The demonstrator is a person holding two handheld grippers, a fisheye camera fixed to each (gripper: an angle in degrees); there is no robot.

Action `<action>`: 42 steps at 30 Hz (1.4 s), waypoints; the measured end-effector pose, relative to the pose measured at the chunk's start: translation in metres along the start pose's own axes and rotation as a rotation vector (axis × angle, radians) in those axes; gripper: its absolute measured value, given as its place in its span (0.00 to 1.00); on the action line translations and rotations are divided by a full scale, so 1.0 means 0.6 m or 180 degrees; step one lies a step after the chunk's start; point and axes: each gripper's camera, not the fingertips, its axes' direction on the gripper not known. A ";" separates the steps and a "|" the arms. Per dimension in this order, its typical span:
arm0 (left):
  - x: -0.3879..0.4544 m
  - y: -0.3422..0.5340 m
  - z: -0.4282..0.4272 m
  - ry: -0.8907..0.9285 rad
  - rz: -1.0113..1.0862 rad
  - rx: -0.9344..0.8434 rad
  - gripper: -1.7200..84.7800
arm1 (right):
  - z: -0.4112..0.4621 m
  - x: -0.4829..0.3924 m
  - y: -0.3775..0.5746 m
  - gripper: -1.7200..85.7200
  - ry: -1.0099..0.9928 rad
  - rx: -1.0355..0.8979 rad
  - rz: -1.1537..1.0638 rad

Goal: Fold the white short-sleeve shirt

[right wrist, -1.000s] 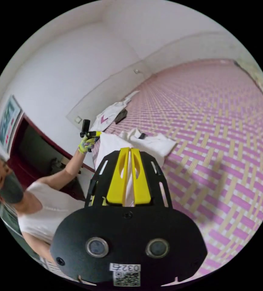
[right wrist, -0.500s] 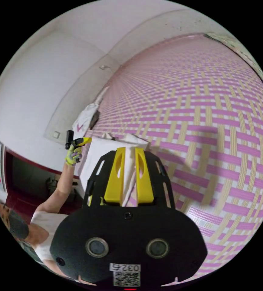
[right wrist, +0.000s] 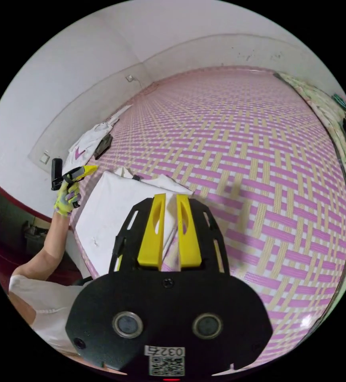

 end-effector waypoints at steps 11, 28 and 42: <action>0.021 0.000 0.099 -0.0234 0.0277 -0.0473 0.01 | 0.002 -0.001 0.029 0.02 -0.0258 0.0135 -0.0083; -0.042 0.073 0.006 0.0290 -0.0221 -0.0187 0.08 | -0.028 0.040 0.136 0.12 -0.0679 0.0229 0.0240; -0.043 0.076 0.095 0.0192 -0.0287 -0.0726 0.14 | 0.002 -0.018 0.313 0.04 -0.0882 -0.0041 -0.0129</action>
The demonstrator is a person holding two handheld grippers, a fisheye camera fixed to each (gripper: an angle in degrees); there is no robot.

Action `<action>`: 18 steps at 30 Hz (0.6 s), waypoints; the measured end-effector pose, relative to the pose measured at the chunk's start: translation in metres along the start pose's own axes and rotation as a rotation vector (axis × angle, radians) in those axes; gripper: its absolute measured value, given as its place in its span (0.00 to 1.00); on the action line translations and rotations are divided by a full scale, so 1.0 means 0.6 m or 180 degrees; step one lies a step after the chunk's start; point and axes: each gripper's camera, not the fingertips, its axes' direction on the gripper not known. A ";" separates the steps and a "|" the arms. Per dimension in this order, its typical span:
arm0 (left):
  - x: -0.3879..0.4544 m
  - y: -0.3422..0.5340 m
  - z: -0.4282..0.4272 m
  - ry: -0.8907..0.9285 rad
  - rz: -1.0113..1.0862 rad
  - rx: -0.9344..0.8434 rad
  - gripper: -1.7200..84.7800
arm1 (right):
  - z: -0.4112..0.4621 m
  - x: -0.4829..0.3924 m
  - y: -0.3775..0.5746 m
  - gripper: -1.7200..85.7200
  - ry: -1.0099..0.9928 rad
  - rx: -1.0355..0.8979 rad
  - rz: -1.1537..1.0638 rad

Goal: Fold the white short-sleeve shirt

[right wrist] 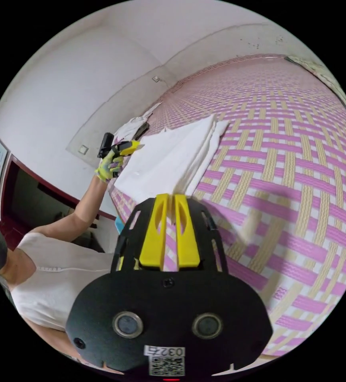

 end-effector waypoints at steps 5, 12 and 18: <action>0.005 0.028 0.038 0.0284 0.0040 -0.0139 0.11 | -0.071 0.015 0.079 0.02 0.0005 0.0231 0.0083; 0.021 0.070 0.095 0.0870 0.0120 -0.0307 0.13 | -0.148 0.058 0.204 0.12 0.0135 0.0590 0.0629; -0.014 0.075 0.099 0.1065 -0.0023 -0.0271 0.13 | -0.139 0.083 0.224 0.13 -0.0132 0.0546 0.0831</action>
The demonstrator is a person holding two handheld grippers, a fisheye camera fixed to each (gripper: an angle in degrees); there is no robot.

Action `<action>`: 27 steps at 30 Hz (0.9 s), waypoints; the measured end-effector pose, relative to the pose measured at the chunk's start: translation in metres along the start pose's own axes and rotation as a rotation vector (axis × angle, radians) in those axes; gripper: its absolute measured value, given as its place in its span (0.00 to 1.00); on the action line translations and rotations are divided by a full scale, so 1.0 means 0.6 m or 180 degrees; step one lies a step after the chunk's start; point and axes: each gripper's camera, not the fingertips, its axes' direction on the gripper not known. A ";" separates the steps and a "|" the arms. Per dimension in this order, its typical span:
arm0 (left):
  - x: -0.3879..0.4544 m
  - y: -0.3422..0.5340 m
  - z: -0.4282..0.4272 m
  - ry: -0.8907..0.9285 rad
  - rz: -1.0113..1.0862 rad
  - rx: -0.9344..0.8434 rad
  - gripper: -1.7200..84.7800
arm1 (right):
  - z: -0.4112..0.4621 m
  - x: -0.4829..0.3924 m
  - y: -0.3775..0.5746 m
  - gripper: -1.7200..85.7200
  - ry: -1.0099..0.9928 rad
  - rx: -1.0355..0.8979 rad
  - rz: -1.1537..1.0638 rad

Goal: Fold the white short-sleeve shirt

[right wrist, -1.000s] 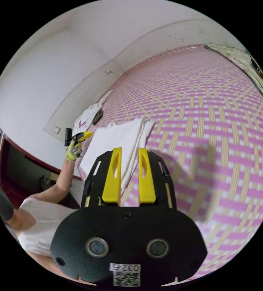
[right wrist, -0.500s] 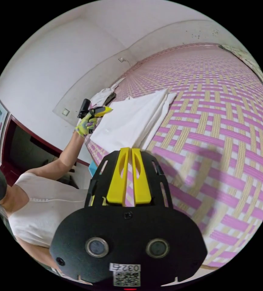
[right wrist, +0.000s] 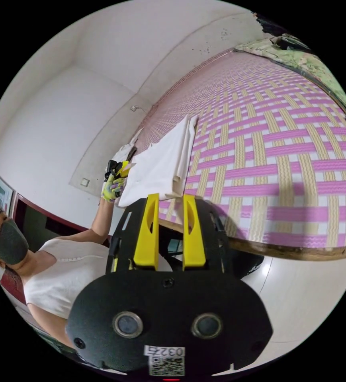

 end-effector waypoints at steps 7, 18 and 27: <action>-0.044 -0.002 0.014 0.0157 -0.0094 -0.0056 0.09 | 0.060 0.011 -0.035 0.11 -0.0258 -0.0107 0.0046; -0.086 -0.004 0.027 0.0167 -0.0170 0.0008 0.04 | 0.079 -0.005 -0.036 0.02 -0.0067 -0.0002 -0.0228; -0.057 -0.125 0.236 0.1121 -0.0323 -0.0302 0.02 | -0.082 0.012 -0.071 0.01 0.0635 0.0076 -0.0302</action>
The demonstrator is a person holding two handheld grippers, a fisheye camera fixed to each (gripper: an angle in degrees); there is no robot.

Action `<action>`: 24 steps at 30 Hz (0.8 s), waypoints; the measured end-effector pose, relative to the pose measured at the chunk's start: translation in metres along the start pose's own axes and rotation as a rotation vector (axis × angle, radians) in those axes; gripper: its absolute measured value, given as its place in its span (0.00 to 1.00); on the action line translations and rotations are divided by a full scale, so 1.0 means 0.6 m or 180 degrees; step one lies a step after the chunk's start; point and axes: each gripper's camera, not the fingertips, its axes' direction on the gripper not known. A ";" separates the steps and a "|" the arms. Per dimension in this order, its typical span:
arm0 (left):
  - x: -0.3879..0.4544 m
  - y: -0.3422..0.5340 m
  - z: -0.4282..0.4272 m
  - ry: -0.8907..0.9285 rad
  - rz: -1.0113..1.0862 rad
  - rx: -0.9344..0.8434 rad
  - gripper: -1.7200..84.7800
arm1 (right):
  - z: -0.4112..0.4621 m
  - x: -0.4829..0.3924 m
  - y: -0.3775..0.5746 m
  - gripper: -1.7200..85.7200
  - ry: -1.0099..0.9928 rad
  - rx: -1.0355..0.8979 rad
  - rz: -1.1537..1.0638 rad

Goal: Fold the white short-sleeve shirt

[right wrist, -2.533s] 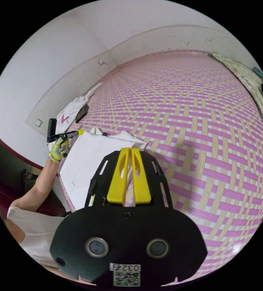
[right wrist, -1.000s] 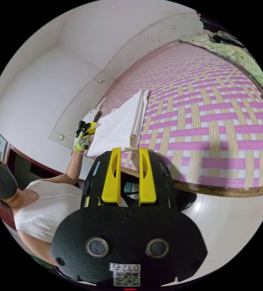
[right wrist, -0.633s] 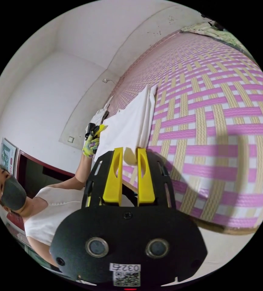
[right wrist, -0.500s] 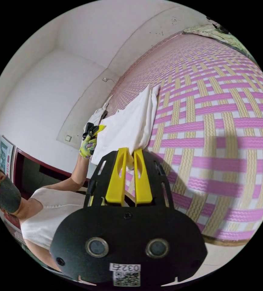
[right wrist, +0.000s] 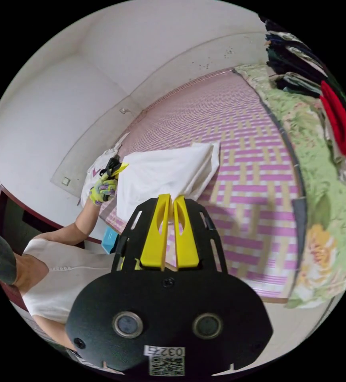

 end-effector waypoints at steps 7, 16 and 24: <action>0.175 -0.220 0.268 0.0430 0.0289 -0.0513 0.02 | -0.258 0.035 -0.087 0.01 0.0368 0.0447 -0.0060; 0.465 -0.434 0.636 0.1204 0.0712 -0.0923 0.02 | -0.663 0.056 -0.055 0.01 0.0551 0.1716 0.0099; 0.130 -0.455 0.998 -0.0273 -0.0252 -0.1478 0.02 | -0.589 0.397 0.114 0.05 0.0621 0.1740 0.1781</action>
